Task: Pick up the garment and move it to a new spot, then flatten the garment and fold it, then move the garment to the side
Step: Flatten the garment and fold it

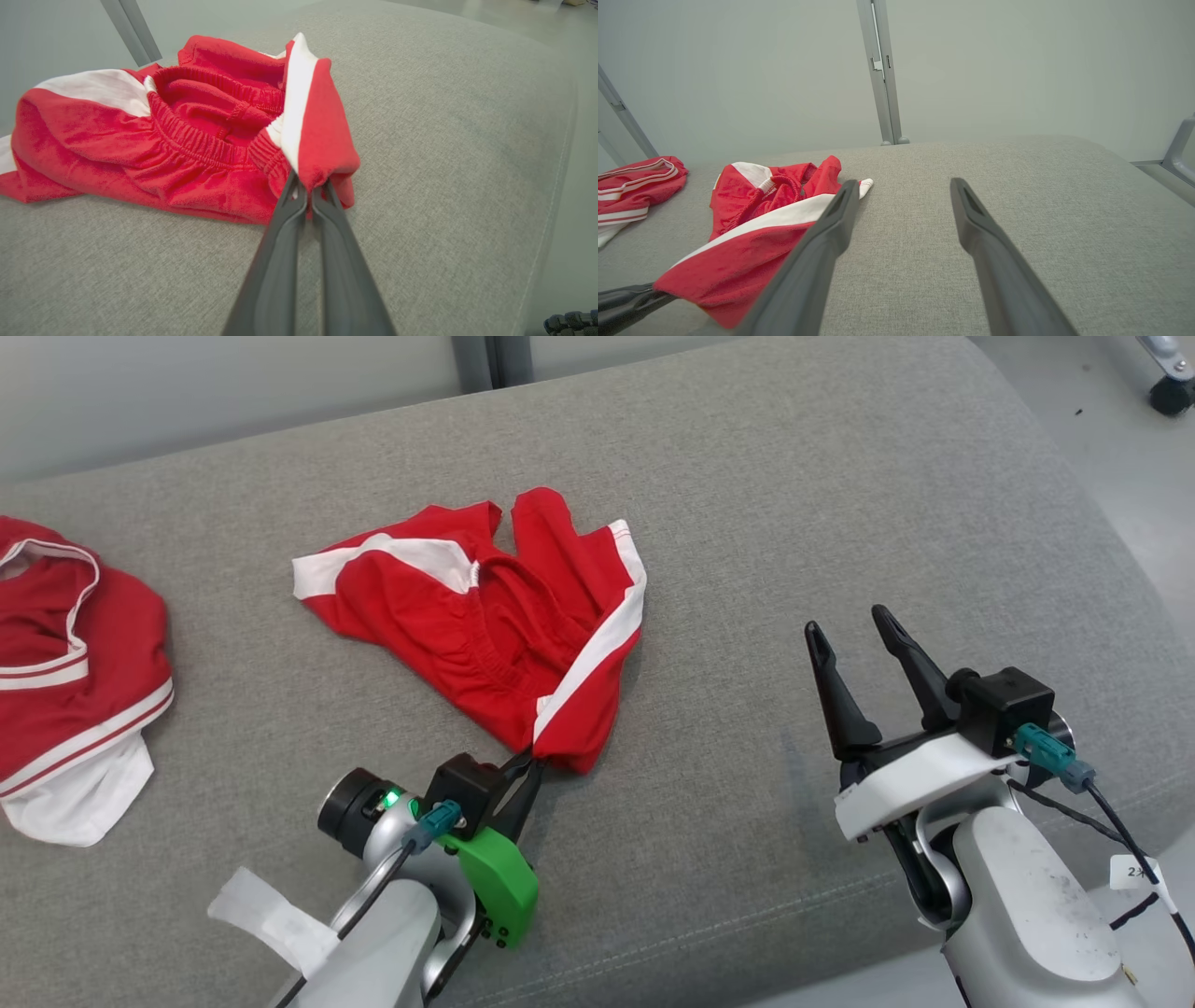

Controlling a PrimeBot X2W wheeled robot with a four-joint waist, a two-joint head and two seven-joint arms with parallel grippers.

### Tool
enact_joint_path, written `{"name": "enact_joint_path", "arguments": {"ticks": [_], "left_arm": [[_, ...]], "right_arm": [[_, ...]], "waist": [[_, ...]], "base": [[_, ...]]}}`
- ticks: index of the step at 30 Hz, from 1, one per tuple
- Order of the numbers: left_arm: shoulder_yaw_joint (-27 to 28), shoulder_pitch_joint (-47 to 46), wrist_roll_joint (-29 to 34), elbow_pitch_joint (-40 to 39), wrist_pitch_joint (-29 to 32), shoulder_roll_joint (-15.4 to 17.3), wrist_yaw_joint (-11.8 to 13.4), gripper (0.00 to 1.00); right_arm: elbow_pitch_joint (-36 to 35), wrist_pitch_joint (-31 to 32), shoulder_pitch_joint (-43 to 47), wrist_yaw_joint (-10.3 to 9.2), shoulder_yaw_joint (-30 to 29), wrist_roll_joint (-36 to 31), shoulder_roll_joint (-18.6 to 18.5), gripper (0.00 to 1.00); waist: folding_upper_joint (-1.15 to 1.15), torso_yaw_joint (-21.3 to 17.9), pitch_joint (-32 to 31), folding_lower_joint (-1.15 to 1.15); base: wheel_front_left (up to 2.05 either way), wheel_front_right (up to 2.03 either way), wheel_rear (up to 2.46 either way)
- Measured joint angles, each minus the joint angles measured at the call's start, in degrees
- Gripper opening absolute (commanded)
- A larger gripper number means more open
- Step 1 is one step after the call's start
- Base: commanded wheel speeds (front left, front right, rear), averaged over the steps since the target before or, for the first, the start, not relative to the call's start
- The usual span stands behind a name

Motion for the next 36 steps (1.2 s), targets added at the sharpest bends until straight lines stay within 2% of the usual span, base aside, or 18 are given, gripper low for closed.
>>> {"name": "enact_joint_path", "arguments": {"ticks": [7, 14, 17, 27, 36], "left_arm": [[3.7, 3.0, 0.3, -5.2, 0.0, 0.2, 3.5, 0.00], [8.6, 0.3, 9.3, -18.7, 0.0, 6.6, 10.7, 0.00], [8.6, 0.1, 11.1, -21.5, -0.1, 7.3, 10.8, 0.00], [4.1, 10.7, 9.5, -18.4, -0.1, 6.6, 10.3, 0.00], [3.0, 14.3, 8.2, -15.2, -0.1, 4.6, 9.3, 0.00]], "right_arm": [[1.0, 0.0, 0.5, 0.07, -0.2, -0.2, -0.6, 1.00], [1.9, 0.0, 0.8, 0.18, -0.1, -0.5, -1.1, 1.00], [2.7, 0.0, 1.1, 0.56, 0.4, -0.5, -1.1, 1.00], [7.0, 0.0, 1.5, 0.62, 3.7, -0.5, -1.0, 1.00], [12.4, 2.9, -6.1, 1.10, 3.9, 0.8, -3.2, 1.00]], "waist": [[0.00, 3.2, -1.0, 0.00], [0.00, 6.6, -2.7, 0.00], [0.00, 7.8, -3.4, 0.00], [0.00, 11.4, -3.7, 0.00], [0.00, 14.9, -2.1, 0.00]], "base": [[0.00, 0.00, 0.00], [0.00, 0.00, 0.00], [0.00, 0.00, 0.00], [0.00, 0.00, 0.00], [0.00, 0.00, 0.00]]}}
